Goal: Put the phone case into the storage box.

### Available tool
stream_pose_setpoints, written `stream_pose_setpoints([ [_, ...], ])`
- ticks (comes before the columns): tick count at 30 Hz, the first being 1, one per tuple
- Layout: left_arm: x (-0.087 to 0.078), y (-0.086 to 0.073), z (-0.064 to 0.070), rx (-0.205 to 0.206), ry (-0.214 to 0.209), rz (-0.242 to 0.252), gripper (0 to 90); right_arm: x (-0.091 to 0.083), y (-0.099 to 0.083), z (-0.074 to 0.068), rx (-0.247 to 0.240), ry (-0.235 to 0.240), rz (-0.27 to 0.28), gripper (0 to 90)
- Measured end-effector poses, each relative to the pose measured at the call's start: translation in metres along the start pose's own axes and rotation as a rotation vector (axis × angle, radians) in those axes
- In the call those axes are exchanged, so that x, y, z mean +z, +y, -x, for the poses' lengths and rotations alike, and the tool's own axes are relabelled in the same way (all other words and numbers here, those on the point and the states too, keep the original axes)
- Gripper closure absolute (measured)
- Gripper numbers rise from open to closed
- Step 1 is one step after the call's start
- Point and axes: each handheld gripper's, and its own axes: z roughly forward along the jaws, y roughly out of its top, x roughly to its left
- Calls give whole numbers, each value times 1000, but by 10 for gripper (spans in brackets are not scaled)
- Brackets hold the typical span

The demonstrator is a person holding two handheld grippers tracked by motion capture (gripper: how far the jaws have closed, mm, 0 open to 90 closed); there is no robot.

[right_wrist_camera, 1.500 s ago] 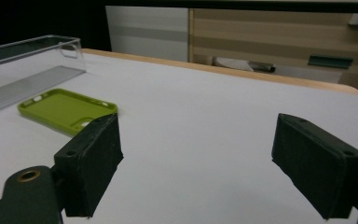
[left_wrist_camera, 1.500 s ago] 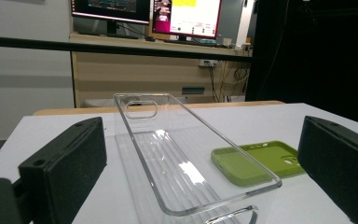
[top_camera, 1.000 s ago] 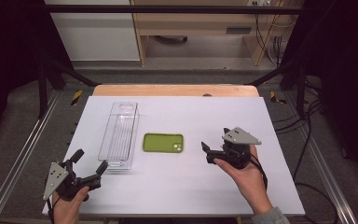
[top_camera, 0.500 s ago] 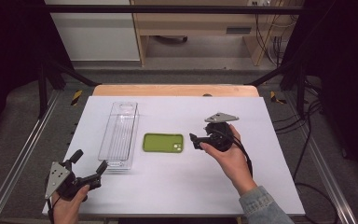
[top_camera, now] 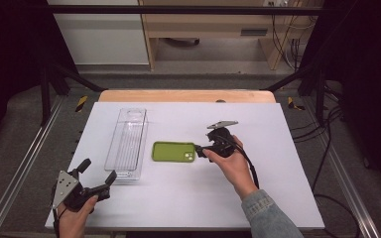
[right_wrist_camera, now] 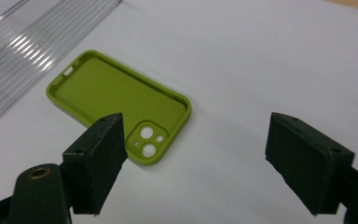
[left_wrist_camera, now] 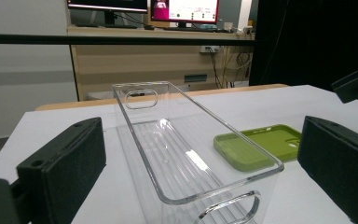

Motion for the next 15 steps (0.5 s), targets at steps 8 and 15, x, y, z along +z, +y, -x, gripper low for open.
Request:
stream_pose_setpoints([
  [8, 1, -1, -1, 0, 4, -5, 5, 14, 0, 5, 40, 10, -27, 227],
  [15, 4, -2, 1, 4, -7, -13, 5, 23, -1, 4, 51, 0, -28, 292],
])
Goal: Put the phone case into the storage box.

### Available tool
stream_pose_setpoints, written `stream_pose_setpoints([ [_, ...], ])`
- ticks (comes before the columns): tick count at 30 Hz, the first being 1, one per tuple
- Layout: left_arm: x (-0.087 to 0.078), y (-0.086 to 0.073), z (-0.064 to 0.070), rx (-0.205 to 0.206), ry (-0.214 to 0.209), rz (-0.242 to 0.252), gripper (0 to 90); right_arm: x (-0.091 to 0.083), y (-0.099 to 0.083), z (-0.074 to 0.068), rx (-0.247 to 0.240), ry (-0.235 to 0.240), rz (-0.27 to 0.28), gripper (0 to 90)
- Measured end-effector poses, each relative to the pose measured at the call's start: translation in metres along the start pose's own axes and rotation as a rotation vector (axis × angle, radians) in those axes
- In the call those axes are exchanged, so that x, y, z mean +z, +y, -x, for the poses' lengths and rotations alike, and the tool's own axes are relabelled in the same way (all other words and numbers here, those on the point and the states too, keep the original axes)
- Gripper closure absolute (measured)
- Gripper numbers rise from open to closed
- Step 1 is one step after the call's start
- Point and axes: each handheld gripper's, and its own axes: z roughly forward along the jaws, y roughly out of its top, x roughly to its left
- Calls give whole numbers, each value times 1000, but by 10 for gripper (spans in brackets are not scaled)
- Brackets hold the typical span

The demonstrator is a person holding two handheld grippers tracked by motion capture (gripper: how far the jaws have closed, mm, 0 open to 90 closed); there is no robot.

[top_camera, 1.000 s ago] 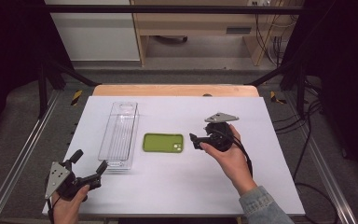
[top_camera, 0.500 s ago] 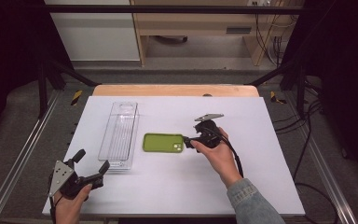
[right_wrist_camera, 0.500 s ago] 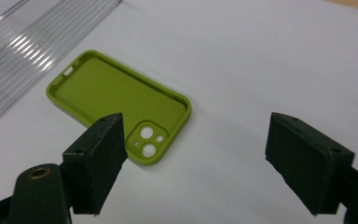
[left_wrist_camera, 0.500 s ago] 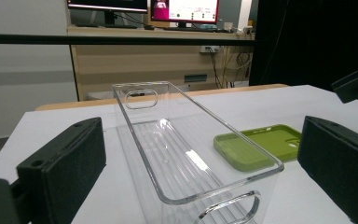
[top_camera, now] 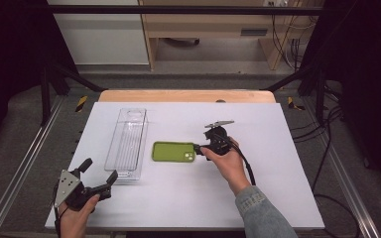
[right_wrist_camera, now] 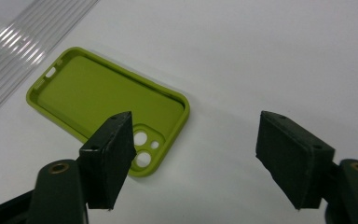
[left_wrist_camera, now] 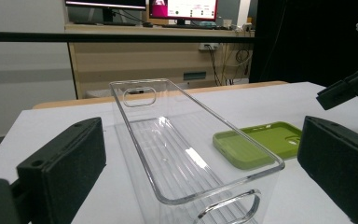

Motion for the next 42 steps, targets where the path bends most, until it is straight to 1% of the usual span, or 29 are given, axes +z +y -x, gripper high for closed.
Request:
stream_pose_setpoints([
  [1, 0, 0, 0, 1, -1, -1, 4, 1, 0, 0, 3, 1, 4, 312],
  [2, 0, 0, 1, 3, -2, -1, 4, 1, 0, 0, 3, 1, 4, 312],
  [3, 0, 0, 1, 4, -4, -1, 5, 2, 0, -1, 5, 6, 13, 342],
  [4, 0, 0, 1, 4, -4, -1, 5, 2, 0, -1, 5, 6, 13, 342],
  [5, 0, 0, 1, 3, -4, -1, 5, 3, 0, -3, 6, 7, 11, 369],
  [6, 0, 0, 1, 2, -4, -1, 5, 3, 0, -3, 6, 7, 11, 369],
  [9, 0, 0, 0, -2, -3, 0, 5, 7, 1, -3, 10, 0, 17, 420],
  [11, 0, 0, 0, -1, -4, 0, 5, 7, 1, -3, 13, -2, 18, 431],
  [13, 0, 0, 0, -1, -4, 0, 5, 10, 0, -3, 16, -5, 21, 461],
  [19, 1, 0, 0, -1, -4, -2, 5, 12, 0, -5, 18, -4, 22, 492],
  [23, 0, 0, 0, -1, -6, -1, 5, 14, 0, -7, 28, 1, 23, 510],
  [26, 0, 0, 0, -1, -7, -2, 5, 17, -1, -8, 23, 2, 19, 515],
  [28, 1, 0, 0, -4, -11, -2, 5, 20, -2, -8, 18, -6, 12, 522],
  [32, 1, 0, 1, 0, -14, -5, 5, 24, -4, -8, 30, -3, -2, 537],
  [33, 1, 0, 1, 2, -16, -5, 5, 26, -5, -9, 38, -1, -3, 550],
  [37, 1, 0, 2, 3, -19, -9, 5, 28, -6, -12, 37, 7, -9, 572],
  [42, 2, 0, 2, 4, -21, -10, 5, 32, -8, -14, 46, 13, -34, 627],
])
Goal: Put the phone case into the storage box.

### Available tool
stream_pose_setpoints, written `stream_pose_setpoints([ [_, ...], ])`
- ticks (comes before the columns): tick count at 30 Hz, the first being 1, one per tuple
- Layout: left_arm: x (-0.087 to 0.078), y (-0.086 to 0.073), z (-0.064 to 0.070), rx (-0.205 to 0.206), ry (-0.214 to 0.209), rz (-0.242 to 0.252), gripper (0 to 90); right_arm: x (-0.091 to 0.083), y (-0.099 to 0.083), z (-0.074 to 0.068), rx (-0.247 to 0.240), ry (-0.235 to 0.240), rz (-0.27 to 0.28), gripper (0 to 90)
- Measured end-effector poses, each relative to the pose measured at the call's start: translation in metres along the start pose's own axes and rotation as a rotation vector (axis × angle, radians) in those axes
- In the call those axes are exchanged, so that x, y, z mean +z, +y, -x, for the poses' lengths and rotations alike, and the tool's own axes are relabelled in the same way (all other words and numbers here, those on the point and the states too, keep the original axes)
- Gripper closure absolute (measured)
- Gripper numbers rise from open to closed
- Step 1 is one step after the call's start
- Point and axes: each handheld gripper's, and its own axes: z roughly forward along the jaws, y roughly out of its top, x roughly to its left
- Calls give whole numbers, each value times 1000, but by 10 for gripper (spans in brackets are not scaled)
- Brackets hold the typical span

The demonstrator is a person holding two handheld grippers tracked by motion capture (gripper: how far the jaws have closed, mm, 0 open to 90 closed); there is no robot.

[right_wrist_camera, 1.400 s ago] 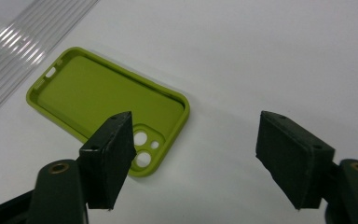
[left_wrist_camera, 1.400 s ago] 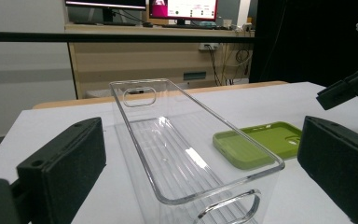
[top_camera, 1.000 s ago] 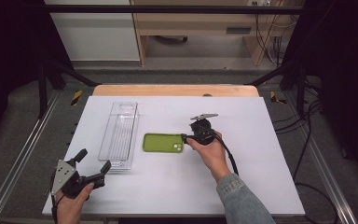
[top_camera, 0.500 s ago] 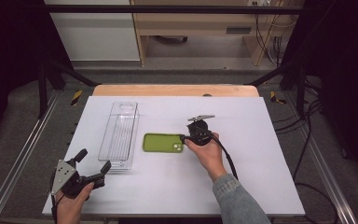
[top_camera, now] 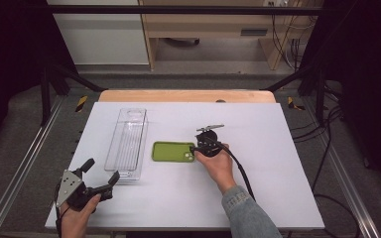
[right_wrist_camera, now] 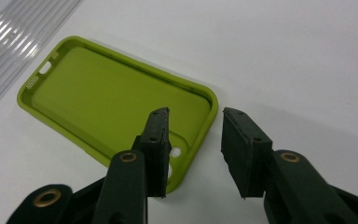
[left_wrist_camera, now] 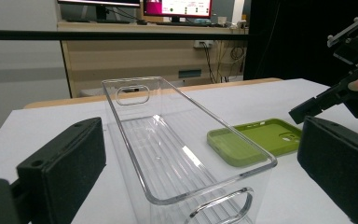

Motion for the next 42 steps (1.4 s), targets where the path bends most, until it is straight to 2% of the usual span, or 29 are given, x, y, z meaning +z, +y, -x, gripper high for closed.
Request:
stream_pose_setpoints([
  [2, 0, 0, 0, 0, -1, 0, 5, 1, 0, 0, 5, 4, -5, 631],
  [4, 0, 0, 0, -1, -2, 0, 5, 1, -1, 1, 30, 25, -8, 650],
  [8, 0, 0, 0, -1, -3, -1, 5, 2, -1, 1, 36, 15, -7, 668],
  [13, 1, -1, 1, 6, -6, -9, 4, 5, -2, -1, 11, -7, -20, 711],
  [25, 2, -1, 2, 13, -14, -24, 4, 11, -4, -2, 31, -6, -39, 713],
  [42, 2, -1, 2, 12, -16, -25, 4, 13, -6, -3, 31, -15, -43, 707],
])
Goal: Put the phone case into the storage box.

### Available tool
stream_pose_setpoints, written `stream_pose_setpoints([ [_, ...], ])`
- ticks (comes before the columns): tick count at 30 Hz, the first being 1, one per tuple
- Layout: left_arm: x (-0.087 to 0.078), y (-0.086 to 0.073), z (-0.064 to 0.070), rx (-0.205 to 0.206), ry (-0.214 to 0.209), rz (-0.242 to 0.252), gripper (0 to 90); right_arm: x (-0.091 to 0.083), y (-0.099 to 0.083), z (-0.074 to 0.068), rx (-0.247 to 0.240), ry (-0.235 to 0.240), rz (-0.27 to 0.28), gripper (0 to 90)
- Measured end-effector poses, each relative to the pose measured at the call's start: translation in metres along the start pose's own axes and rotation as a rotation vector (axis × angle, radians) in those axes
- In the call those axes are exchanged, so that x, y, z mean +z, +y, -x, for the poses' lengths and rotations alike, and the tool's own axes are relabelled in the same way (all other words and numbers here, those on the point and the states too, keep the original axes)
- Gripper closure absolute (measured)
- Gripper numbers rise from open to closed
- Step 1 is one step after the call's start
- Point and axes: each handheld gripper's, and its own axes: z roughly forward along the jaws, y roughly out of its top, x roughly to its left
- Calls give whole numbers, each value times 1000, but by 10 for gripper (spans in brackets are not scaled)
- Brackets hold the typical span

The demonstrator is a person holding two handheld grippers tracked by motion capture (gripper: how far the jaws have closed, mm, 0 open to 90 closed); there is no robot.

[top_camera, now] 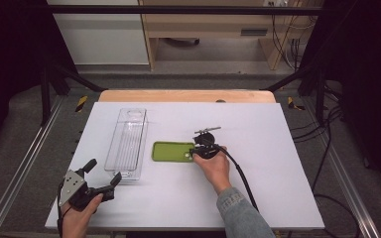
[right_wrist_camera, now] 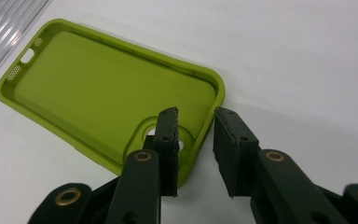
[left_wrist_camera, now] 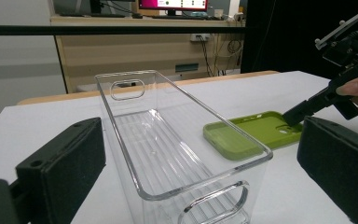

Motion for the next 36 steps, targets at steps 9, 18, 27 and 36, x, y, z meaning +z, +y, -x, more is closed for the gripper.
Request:
stream_pose_setpoints([
  [9, 0, 0, 0, -1, -1, -2, 4, 1, -1, 0, -3, -13, -12, 728],
  [18, 1, 0, 1, 6, -6, -5, 5, 1, 0, -1, 19, -22, -16, 751],
  [27, 1, 0, 2, 9, -9, -5, 4, 1, 0, -2, 52, -35, -8, 803],
  [36, 1, 0, 1, 5, -10, -3, 5, 1, -1, -6, 56, -63, 8, 873],
])
